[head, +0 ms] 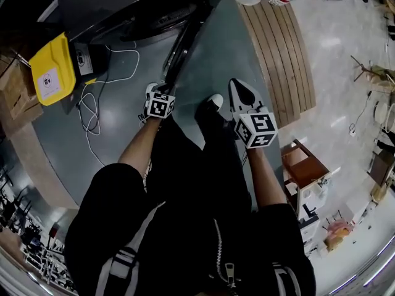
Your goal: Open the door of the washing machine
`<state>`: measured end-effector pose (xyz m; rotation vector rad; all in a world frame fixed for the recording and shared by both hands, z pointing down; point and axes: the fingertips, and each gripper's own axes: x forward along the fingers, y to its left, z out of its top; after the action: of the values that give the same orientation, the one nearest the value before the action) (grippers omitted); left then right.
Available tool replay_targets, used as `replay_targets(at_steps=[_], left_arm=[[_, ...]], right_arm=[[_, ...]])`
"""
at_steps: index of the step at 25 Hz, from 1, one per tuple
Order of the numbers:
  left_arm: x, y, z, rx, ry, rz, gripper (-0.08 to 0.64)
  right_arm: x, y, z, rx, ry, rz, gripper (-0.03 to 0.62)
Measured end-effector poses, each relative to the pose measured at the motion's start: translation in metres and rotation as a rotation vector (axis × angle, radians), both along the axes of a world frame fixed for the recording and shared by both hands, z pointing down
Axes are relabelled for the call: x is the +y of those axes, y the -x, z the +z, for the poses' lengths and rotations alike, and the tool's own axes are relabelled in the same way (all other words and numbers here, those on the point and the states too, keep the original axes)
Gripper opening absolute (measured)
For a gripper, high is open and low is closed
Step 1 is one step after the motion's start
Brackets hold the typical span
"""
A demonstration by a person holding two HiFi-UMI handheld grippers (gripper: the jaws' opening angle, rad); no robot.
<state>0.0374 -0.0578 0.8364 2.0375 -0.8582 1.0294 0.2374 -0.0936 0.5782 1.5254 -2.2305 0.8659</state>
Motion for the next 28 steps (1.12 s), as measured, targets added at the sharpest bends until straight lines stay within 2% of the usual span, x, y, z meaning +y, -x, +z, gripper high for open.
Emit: replay_targets(at_steps=[4,8,15,19,21,23,26,28], left_arm=[[0.030,-0.060,0.003,0.024,0.046,-0.021,0.063],[0.051,-0.118,0.006,0.071,0.076,-0.121,0.064],[0.059,-0.228,0.003,0.164,0.095,-0.278,0.067],[0.053,-0.284,0.000,0.245,0.169,-0.361,0.069],[0.052,-0.304,-0.005,0.281,0.221,-0.405,0.064],[0.052,-0.318,-0.013,0.307,0.241,-0.414,0.063],[0.051,-0.327,-0.033,0.344,0.227,-0.393,0.069],[0.048,-0.320,-0.051,0.361,0.183,-0.349,0.071]], right_arm=[[0.010,-0.044,0.005,-0.012,0.005,-0.014,0.005],[0.022,-0.090,0.003,-0.003,-0.007,0.005,0.005],[0.046,-0.199,-0.008,0.042,-0.030,0.146,0.005],[0.068,-0.246,-0.013,0.059,-0.028,0.230,0.005],[0.077,-0.256,-0.015,0.062,-0.024,0.253,0.005],[0.083,-0.261,-0.017,0.058,-0.024,0.266,0.005],[0.080,-0.254,-0.022,0.044,-0.036,0.261,0.005],[0.072,-0.237,-0.026,0.034,-0.046,0.235,0.005]])
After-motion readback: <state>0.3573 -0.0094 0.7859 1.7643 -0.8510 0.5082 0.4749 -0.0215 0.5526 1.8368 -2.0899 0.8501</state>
